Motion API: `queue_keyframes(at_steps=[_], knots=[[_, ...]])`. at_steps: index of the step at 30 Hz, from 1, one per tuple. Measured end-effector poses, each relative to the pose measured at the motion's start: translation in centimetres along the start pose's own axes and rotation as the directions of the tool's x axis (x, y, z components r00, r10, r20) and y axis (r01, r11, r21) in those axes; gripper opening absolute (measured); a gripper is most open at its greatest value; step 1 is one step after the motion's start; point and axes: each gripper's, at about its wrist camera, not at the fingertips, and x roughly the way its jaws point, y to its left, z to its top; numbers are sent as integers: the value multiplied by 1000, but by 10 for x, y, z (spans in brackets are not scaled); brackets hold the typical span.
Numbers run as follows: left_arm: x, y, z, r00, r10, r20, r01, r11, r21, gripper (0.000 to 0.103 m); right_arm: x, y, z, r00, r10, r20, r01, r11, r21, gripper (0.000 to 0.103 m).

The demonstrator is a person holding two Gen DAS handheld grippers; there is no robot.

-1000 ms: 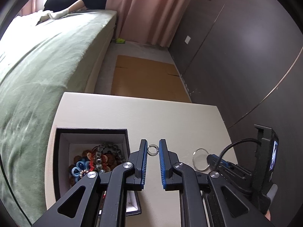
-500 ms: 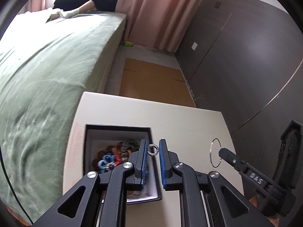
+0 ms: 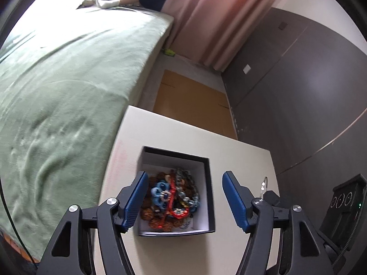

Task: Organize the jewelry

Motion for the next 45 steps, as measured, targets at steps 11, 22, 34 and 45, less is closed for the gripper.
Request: queue_keyframes(at_steps=[11,22,34,45], knots=[[-19,40,14,999,19,46,-15,996,-88,68,11,25,-1,995,95,3,-95,995,-29,4],[-15,55,31,998,30,62,-23,993,-114,68,52,34,1,983,174,-54,-173,985,23,5],[-23,53,31,996,37,84,-30,996,-83,68,62,28,-10,977,152,-151,-144,988,63,57],[-38,22,13,994,49,93,-50,999,8,68,-14,9,-2,999,16,-37,-15,1000,15,65]])
